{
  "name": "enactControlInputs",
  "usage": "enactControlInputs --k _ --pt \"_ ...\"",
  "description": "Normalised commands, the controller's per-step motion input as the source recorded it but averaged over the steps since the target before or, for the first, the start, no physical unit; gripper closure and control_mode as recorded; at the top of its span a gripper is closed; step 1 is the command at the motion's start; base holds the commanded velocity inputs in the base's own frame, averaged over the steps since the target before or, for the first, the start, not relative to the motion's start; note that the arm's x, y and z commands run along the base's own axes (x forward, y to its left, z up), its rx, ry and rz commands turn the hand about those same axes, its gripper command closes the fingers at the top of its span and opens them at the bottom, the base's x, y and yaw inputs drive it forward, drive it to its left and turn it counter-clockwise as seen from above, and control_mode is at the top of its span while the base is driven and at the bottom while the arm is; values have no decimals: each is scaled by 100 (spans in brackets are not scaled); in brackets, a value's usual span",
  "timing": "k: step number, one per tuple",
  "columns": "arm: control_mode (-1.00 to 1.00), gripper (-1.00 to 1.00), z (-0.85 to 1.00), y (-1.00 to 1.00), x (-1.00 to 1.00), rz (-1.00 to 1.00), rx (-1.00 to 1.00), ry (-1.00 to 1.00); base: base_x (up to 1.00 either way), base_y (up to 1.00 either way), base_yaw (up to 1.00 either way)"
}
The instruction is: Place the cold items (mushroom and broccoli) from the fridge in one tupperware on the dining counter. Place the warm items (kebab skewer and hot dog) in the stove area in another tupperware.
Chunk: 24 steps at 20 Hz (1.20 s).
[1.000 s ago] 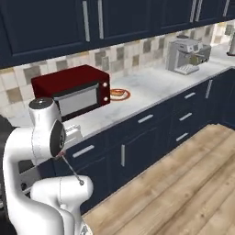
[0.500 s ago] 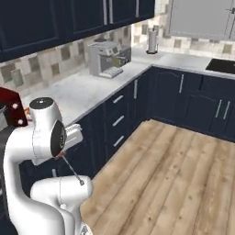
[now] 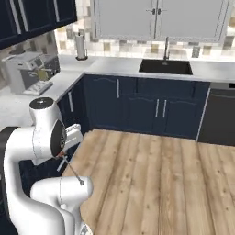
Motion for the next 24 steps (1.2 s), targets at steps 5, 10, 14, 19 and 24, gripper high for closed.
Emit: enactControlInputs --k 5,10,14,19,24 --pt "100 100 0 0 0 0 0 0 100 -4 -51" --pt "100 100 0 0 0 0 0 0 100 0 -53" --pt "100 100 0 0 0 0 0 0 100 -3 -55" --pt "100 100 0 0 0 0 0 0 100 -4 -55" --pt "100 100 0 0 0 0 0 0 100 -2 -47"
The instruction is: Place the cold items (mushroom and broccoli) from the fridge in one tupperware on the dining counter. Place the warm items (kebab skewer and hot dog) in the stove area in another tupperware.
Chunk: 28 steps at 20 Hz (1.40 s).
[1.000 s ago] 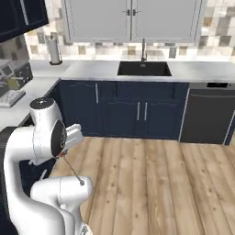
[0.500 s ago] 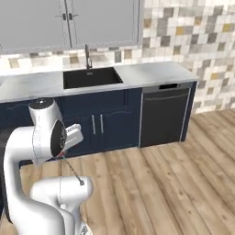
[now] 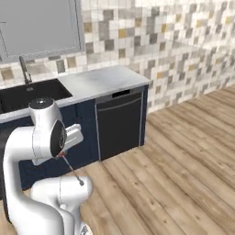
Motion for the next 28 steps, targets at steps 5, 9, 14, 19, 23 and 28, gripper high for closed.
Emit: enactControlInputs --k 5,9,14,19,23,28 --pt "100 100 0 0 0 0 0 0 100 0 -38" --pt "100 100 0 0 0 0 0 0 100 -1 -38" --pt "100 100 0 0 0 0 0 0 100 -18 -36" --pt "100 100 0 0 0 0 0 0 100 -26 -33" --pt "100 100 0 0 0 0 0 0 100 -15 -28" --pt "100 100 0 0 0 0 0 0 100 0 -27"
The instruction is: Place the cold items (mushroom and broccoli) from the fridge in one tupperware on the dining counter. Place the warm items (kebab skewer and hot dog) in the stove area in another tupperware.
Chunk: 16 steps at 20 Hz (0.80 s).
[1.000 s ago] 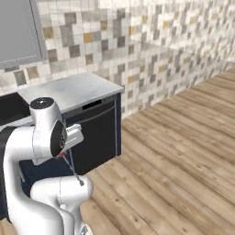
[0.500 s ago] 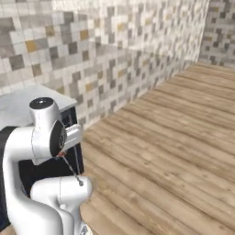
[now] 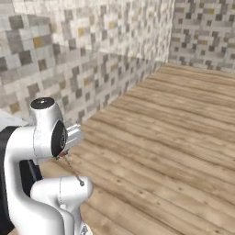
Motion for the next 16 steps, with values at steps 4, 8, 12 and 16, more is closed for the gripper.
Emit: enactControlInputs --k 4,8,12,16 --pt "100 100 0 0 0 0 0 0 100 0 -26" --pt "100 100 0 0 0 0 0 0 100 4 -39" --pt "100 100 0 0 0 0 0 0 100 15 -52" --pt "100 100 0 0 0 0 0 0 100 49 -48"
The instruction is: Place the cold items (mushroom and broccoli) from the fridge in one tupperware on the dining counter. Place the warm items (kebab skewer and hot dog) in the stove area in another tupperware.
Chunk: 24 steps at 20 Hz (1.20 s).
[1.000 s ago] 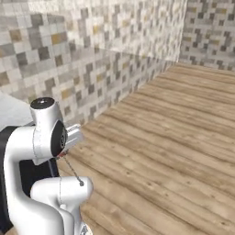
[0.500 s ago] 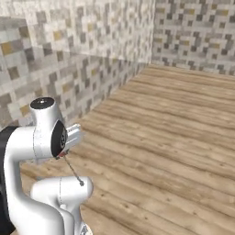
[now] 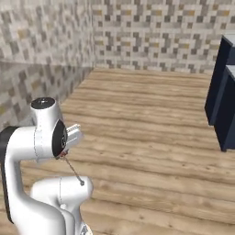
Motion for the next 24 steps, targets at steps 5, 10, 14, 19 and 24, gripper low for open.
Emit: enactControlInputs --k 5,10,14,19,24 --pt "100 100 0 0 0 0 0 0 100 95 -27" --pt "100 100 0 0 0 0 0 0 100 90 -27" --pt "100 100 0 0 0 0 0 0 100 60 -43" --pt "100 100 0 0 0 0 0 0 100 57 -48" --pt "100 100 0 0 0 0 0 0 100 85 -38"
